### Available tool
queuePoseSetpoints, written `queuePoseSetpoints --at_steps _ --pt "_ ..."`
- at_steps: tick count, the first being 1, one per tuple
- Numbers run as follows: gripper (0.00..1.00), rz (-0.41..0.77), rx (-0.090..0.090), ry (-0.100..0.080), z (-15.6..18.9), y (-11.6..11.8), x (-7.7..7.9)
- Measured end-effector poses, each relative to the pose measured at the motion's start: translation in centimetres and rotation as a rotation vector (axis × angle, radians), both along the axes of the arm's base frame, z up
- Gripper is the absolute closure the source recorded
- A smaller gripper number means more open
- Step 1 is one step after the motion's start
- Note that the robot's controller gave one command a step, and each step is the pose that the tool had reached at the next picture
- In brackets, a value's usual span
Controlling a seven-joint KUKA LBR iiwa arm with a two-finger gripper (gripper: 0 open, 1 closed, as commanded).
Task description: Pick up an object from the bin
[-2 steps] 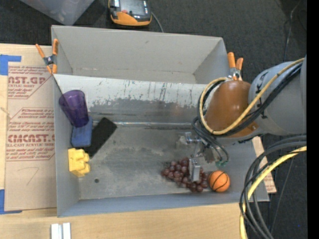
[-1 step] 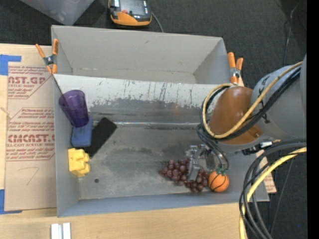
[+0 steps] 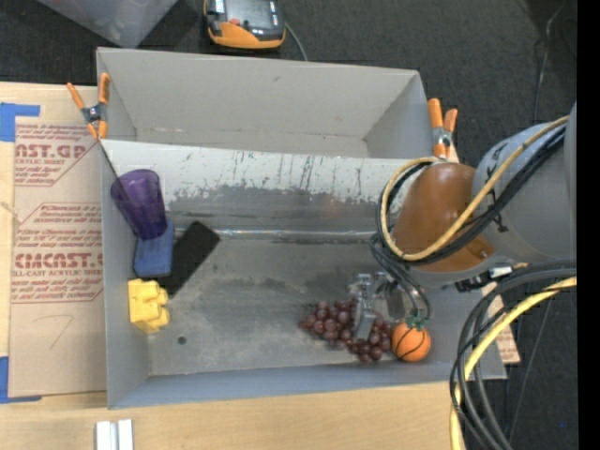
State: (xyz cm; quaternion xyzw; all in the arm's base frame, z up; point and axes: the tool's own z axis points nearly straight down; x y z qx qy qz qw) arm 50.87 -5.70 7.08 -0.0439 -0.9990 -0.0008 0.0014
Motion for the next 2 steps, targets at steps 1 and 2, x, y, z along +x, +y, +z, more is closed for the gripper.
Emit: queuePoseSetpoints --at_steps 1,2 --pt "1.00 -0.001 0.000 0.000 0.5 0.0 -0.1" --pt "1.00 0.000 0.002 0.007 2.3 0.1 -0.3"
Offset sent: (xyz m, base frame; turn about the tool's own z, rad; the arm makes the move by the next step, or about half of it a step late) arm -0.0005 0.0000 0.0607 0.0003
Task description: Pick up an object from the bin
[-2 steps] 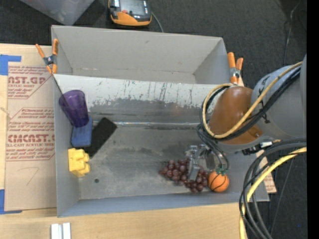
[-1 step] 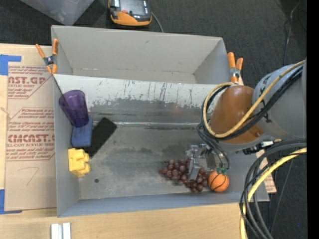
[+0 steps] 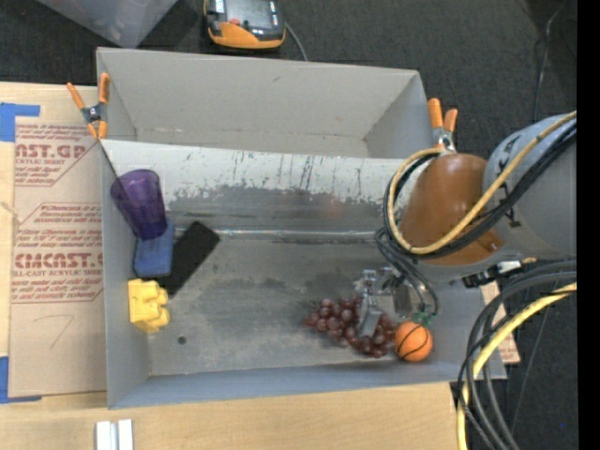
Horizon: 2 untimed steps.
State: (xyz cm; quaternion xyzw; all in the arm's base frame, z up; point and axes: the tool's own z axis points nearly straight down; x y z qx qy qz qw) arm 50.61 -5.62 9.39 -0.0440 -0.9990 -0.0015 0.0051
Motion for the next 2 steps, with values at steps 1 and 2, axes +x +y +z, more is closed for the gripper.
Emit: queuePoseSetpoints --at_steps 1,2 --pt "1.00 0.000 -0.001 -0.006 2.7 0.0 0.2" --pt "1.00 0.000 -0.001 -0.007 4.1 0.0 0.2"
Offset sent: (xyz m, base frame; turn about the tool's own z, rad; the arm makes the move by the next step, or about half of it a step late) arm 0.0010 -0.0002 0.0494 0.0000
